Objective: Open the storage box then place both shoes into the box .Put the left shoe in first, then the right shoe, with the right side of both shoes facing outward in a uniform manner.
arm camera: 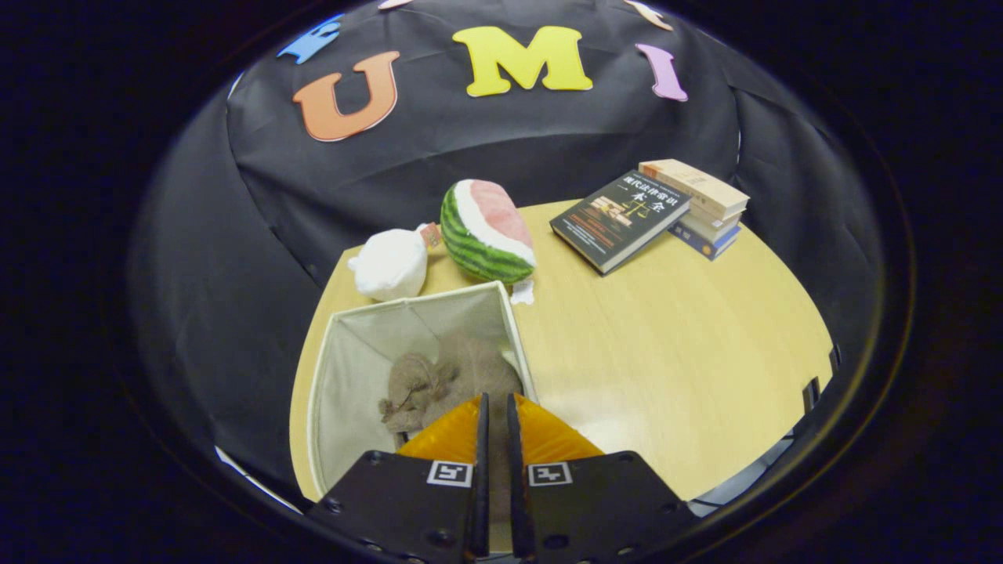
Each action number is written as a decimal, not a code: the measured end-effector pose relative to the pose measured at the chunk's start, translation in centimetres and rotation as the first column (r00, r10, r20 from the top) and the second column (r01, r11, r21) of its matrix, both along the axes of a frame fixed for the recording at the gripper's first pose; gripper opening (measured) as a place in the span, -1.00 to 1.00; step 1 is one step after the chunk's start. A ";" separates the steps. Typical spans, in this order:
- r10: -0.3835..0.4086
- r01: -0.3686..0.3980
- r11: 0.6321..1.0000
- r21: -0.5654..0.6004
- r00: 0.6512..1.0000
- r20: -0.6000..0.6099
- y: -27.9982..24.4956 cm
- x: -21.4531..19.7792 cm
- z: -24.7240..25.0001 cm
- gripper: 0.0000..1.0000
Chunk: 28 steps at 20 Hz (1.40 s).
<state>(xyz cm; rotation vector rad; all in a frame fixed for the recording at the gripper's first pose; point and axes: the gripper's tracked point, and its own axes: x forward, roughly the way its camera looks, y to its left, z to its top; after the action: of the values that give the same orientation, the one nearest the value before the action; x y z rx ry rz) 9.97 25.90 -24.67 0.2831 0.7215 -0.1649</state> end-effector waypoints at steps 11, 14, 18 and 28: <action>0.062 -0.024 0.991 -0.135 0.956 0.285 -4.0 -3.1 10.8 0.93; 0.063 -0.001 0.986 -0.166 0.929 0.366 -7.2 -5.3 14.8 0.93; 0.045 0.044 0.981 -0.187 0.892 0.449 -12.9 -8.6 19.4 0.93; 0.010 0.114 0.974 -0.194 0.841 0.542 -21.1 -14.1 24.0 0.92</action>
<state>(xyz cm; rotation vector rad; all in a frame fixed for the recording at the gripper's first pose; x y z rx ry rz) -4.11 4.76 -0.66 0.1253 0.1265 -0.2037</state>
